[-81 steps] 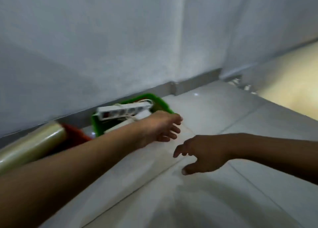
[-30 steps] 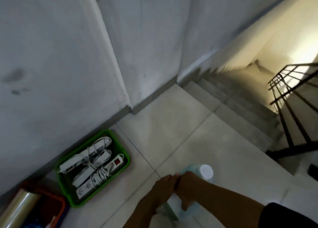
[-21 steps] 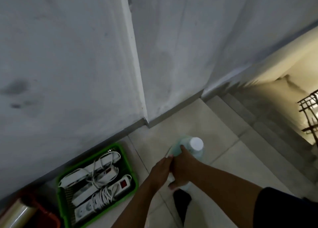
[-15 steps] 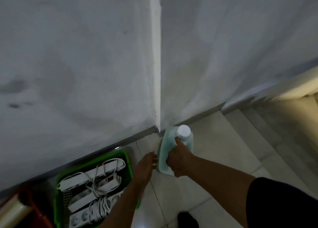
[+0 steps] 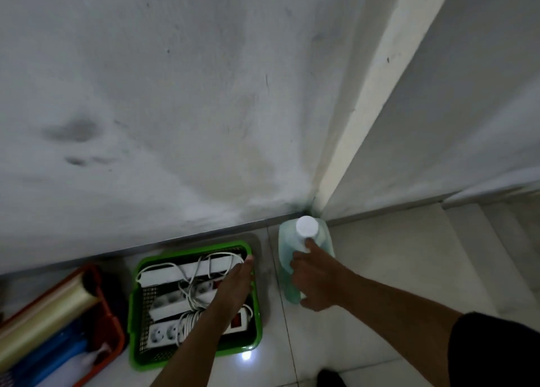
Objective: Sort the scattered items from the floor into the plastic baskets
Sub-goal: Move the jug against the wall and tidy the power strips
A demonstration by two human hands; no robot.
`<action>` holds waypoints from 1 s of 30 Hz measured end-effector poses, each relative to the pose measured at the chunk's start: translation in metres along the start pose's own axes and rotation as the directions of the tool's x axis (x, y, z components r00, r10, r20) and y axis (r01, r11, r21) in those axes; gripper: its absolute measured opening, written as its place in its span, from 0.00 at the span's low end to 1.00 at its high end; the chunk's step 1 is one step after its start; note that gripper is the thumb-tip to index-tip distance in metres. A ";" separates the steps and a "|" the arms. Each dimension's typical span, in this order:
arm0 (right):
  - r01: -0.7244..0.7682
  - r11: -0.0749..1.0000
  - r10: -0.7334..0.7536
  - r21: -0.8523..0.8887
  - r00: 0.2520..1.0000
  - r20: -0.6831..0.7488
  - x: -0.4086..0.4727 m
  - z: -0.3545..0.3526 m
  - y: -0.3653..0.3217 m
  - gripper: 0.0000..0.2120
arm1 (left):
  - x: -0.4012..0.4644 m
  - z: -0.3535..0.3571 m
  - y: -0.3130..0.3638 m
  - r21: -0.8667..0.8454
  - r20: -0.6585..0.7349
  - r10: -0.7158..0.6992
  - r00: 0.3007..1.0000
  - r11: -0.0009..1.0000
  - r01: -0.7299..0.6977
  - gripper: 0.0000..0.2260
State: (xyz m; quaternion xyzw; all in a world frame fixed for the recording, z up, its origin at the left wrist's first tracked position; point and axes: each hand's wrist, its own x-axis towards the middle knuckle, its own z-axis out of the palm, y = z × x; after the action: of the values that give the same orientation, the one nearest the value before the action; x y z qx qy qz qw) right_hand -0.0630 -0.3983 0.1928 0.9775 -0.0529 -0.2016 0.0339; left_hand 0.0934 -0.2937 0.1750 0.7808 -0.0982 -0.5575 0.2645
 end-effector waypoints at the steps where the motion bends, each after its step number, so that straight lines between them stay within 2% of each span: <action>1: -0.119 0.985 0.142 0.126 0.972 -0.188 -0.005 0.007 0.001 0.17 | 0.001 0.001 0.003 0.012 -0.005 0.010 1.000 1.000 -0.010 0.22; 2: -0.272 0.924 0.345 0.268 0.896 -0.279 -0.006 0.011 0.000 0.18 | 0.002 0.003 0.005 0.013 -0.003 0.013 1.000 1.000 -0.013 0.20; 3: -0.442 0.788 0.567 0.429 0.793 -0.223 -0.005 0.012 -0.003 0.22 | 0.002 0.005 0.008 0.012 0.006 0.016 1.000 1.000 -0.016 0.18; 4: -0.587 0.556 0.755 0.588 0.653 -0.063 -0.001 0.009 -0.009 0.25 | 0.002 0.007 0.011 0.008 0.013 0.015 1.000 1.000 -0.015 0.16; 5: -0.645 0.240 0.842 0.725 0.510 0.175 0.008 0.005 -0.016 0.27 | 0.001 0.008 0.013 0.001 0.018 0.021 1.000 1.000 -0.021 0.16; 6: -0.648 -0.120 0.809 0.752 0.375 0.452 0.015 0.001 -0.021 0.28 | 0.001 0.009 0.013 0.000 0.021 0.027 0.999 1.000 -0.027 0.16; 7: -0.610 -0.381 0.703 0.695 0.297 0.646 0.022 -0.001 -0.023 0.26 | 0.000 0.008 0.014 0.005 0.027 0.041 0.999 0.999 -0.041 0.16; 8: -0.567 -0.515 0.600 0.644 0.298 0.742 0.027 0.001 -0.022 0.21 | 0.001 0.007 0.012 0.007 0.039 0.055 0.998 0.998 -0.055 0.16; 9: -0.539 -0.572 0.544 0.618 0.315 0.778 0.030 0.006 -0.018 0.16 | 0.001 0.005 0.012 0.019 0.048 0.068 0.997 0.997 -0.069 0.17; 10: -0.544 -0.571 0.529 0.614 0.327 0.783 0.031 0.010 -0.014 0.12 | 0.001 0.001 0.011 0.043 0.047 0.076 0.996 0.996 -0.078 0.18; 12: -0.606 -0.470 0.567 0.642 0.350 0.746 0.031 0.014 -0.008 0.09 | 0.000 -0.007 0.008 0.061 0.031 0.085 0.996 0.994 -0.087 0.20; 14: -0.658 -0.328 0.616 0.678 0.396 0.681 0.032 0.016 0.001 0.13 | 0.000 -0.018 0.006 0.073 -0.005 0.097 0.995 0.993 -0.097 0.23; 16: -0.705 -0.165 0.651 0.690 0.448 0.613 0.034 0.012 0.009 0.20 | 0.000 -0.028 0.002 0.097 -0.033 0.117 0.993 0.989 -0.113 0.21; 18: -0.737 -0.009 0.672 0.676 0.497 0.550 0.037 0.006 0.017 0.22 | 0.000 -0.037 0.000 0.047 -0.048 0.112 0.993 0.993 -0.110 0.19; 19: -0.737 0.036 0.673 0.675 0.518 0.529 0.037 0.006 0.021 0.22 | -0.001 -0.040 -0.001 0.019 -0.056 0.099 0.994 0.995 -0.098 0.19; 25: -0.694 0.285 0.639 0.661 0.652 0.409 0.038 0.014 0.031 0.18 | 0.000 -0.049 -0.013 -0.053 -0.076 0.040 0.996 0.998 -0.044 0.23; 30: -0.669 0.348 0.625 0.657 0.687 0.369 0.034 0.013 0.047 0.20 | -0.002 -0.050 -0.017 -0.092 -0.060 0.020 0.998 0.995 -0.026 0.24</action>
State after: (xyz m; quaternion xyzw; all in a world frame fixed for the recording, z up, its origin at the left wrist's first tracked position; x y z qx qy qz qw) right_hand -0.0410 -0.4496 0.1713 0.7897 -0.5131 -0.1561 -0.2979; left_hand 0.1366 -0.2629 0.1800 0.7825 -0.0734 -0.5352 0.3096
